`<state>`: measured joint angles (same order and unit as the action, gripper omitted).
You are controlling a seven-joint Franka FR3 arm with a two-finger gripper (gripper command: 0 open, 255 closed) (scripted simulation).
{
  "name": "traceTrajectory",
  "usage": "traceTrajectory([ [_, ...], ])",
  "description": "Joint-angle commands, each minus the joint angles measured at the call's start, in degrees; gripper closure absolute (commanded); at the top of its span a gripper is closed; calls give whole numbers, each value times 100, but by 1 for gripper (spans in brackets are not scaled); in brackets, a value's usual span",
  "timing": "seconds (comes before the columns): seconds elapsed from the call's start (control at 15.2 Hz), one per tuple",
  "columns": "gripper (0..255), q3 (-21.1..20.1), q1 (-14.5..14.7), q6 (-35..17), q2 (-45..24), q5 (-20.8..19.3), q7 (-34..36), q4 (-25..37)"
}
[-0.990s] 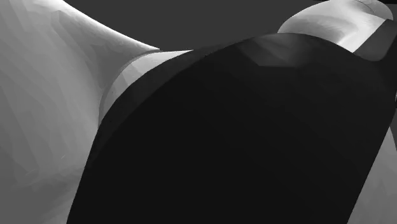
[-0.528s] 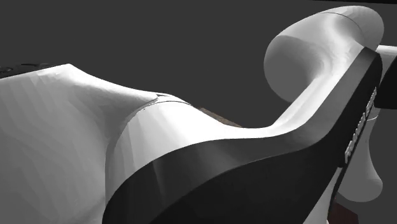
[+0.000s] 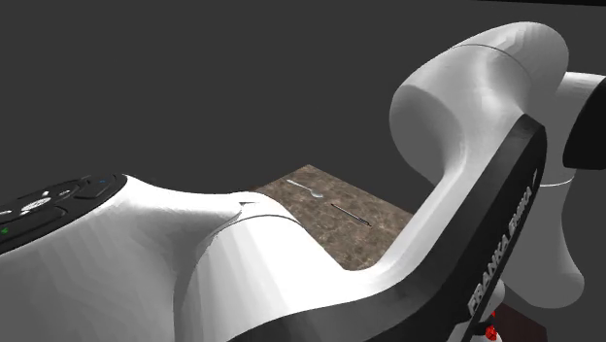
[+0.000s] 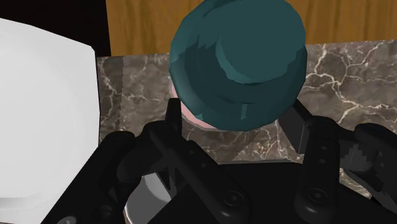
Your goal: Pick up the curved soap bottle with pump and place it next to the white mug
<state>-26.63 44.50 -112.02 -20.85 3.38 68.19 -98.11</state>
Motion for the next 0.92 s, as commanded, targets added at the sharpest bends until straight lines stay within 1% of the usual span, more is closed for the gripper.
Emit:
traceTrajectory([
  [0.0, 255, 14, 11, -171, -72, -26, -9, -100],
  [0.53, 255, 14, 11, -171, -72, -26, -9, -100],
  [0.59, 0, 14, 11, -170, -72, -26, -9, -100],
  [0.86, 0, 14, 11, -170, -71, -26, -9, -100],
])
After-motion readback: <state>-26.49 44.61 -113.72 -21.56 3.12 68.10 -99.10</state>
